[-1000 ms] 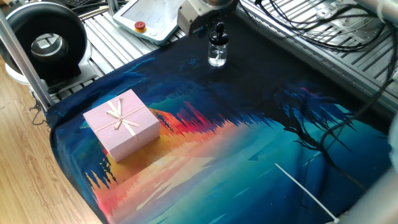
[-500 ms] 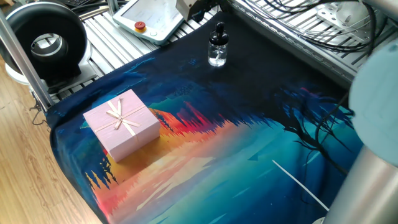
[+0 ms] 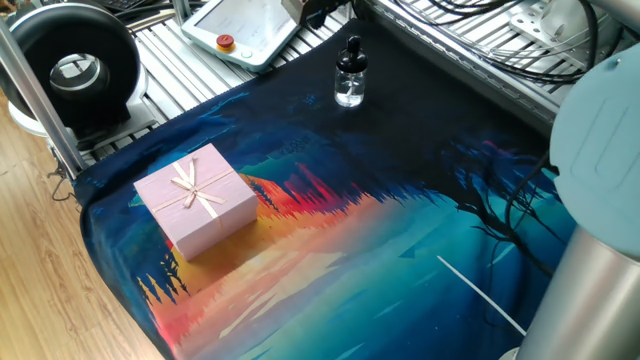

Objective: Screw the lid onto the jar

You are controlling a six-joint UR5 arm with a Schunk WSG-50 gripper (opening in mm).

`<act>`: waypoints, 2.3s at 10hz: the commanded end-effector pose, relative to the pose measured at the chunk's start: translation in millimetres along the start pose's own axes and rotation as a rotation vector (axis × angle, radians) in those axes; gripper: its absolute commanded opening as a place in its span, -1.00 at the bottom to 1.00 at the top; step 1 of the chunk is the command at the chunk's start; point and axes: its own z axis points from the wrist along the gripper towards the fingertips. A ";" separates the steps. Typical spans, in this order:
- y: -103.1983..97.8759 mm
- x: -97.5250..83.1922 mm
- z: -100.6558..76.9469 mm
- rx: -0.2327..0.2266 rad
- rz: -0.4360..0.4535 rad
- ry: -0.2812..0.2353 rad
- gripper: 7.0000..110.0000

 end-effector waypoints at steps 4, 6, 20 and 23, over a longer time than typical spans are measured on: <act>-6.5 20.6 -2.1 0.019 0.037 0.086 -1.00; -2.4 3.6 -1.2 0.001 0.003 0.018 -1.00; 26.7 -57.6 41.2 -0.084 -0.161 -0.257 -1.00; 14.1 -39.6 82.8 -0.007 -0.163 -0.190 -1.00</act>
